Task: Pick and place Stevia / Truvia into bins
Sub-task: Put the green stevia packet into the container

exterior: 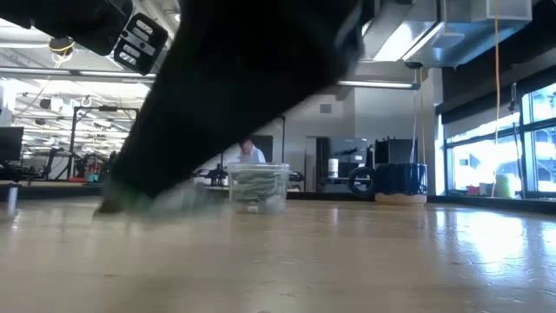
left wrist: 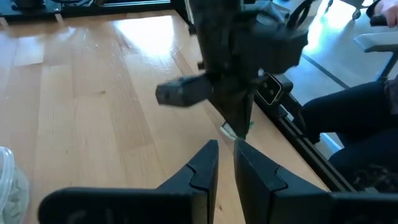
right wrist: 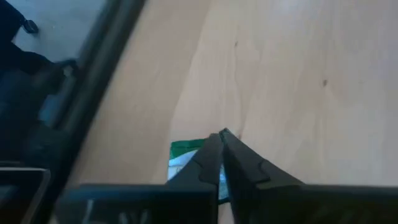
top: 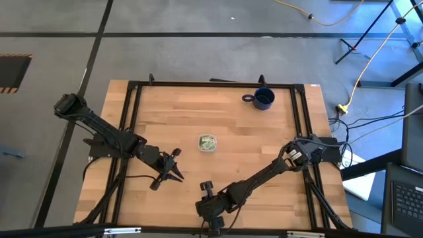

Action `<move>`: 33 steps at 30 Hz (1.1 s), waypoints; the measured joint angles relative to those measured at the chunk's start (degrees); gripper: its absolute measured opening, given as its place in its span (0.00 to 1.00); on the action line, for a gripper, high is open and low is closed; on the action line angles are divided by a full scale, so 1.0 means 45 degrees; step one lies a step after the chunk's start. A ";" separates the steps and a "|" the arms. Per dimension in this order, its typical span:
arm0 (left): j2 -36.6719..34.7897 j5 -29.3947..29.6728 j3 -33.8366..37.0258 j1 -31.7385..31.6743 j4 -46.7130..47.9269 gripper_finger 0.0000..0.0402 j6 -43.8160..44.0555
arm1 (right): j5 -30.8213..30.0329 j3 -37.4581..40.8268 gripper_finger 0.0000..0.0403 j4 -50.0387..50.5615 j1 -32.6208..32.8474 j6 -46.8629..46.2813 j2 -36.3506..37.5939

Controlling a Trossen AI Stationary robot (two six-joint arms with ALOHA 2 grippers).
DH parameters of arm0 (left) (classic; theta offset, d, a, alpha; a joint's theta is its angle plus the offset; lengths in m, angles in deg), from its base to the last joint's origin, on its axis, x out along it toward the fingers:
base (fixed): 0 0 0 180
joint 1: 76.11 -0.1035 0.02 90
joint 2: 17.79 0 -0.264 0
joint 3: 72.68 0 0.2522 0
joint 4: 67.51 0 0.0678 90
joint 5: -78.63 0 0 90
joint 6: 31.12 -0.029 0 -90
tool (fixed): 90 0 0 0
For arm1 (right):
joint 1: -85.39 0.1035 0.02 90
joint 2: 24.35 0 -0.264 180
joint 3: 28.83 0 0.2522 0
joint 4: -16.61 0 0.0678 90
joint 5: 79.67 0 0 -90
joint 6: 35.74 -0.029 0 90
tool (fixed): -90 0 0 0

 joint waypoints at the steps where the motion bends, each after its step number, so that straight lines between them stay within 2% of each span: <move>1: 0.0000 -0.0002 0.0000 0.0000 0.0002 0.12 -0.0002 | -0.0011 -0.0364 0.04 0.0590 -0.0007 0.0089 0.0000; 9: 0.0000 -0.0108 0.0000 0.0000 0.0002 0.12 -0.0002 | -0.2431 -0.3594 0.03 0.5996 -0.0507 0.0852 0.0005; 17: -0.0392 -0.0197 -0.0010 0.0015 0.0612 0.12 -0.0004 | -0.2477 -0.5110 0.03 0.8869 -0.2034 0.1801 0.0024; 25: -0.1361 -0.0133 -0.0010 0.0281 0.1780 0.12 -0.0014 | -0.2031 -0.4687 0.03 0.8844 -0.3676 0.3170 0.0449; 28: -0.1741 -0.0066 -0.0010 0.0344 0.2062 0.12 -0.0136 | -0.1264 -0.4438 0.02 0.8489 -0.4405 0.3765 0.0782; 31: -0.2059 -0.0026 -0.0010 0.0345 0.2268 0.12 -0.0141 | -0.0349 -0.3529 0.02 0.7275 -0.5117 0.4037 0.1462; 33: -0.2156 -0.0007 -0.0010 0.0345 0.2275 0.12 -0.0138 | -0.0228 -0.2456 0.02 0.6675 -0.5490 0.3961 0.2033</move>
